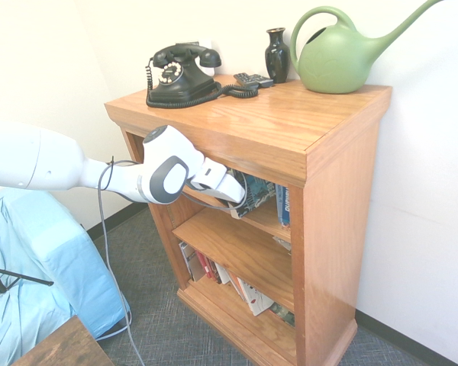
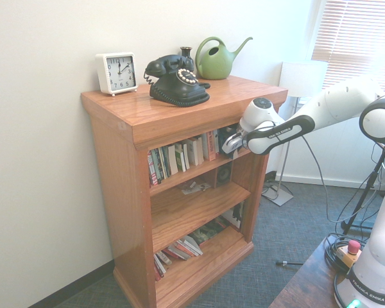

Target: Shelf the books

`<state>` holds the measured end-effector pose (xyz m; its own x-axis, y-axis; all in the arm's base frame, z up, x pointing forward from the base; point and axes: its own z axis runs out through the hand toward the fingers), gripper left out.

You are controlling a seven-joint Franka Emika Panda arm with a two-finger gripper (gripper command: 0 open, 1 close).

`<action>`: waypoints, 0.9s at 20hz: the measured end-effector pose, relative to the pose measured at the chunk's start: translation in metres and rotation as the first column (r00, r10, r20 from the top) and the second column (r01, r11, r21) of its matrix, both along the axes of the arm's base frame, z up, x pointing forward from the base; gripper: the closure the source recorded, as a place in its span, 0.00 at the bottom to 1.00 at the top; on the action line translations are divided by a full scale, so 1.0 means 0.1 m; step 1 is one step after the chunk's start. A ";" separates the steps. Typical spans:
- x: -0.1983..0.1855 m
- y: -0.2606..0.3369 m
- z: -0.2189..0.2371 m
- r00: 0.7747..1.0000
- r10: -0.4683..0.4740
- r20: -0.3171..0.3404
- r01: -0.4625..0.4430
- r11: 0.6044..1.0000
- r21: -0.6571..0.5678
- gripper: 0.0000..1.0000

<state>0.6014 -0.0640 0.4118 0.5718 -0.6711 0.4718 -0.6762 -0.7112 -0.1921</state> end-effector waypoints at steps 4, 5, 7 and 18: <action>0.02 0.01 -0.04 1.000 0.001 0.031 0.000 1.000 -0.026 0.00; 0.03 0.00 -0.05 0.999 0.003 0.039 -0.001 1.000 -0.030 0.00; 0.04 0.00 -0.06 0.999 0.003 0.054 -0.002 0.999 -0.032 0.00; -0.17 0.17 -0.12 0.996 0.004 0.086 -0.001 0.999 -0.039 0.00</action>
<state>0.5844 -0.0469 0.3996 0.5294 -0.6502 0.5449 -0.6566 -0.7208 -0.2221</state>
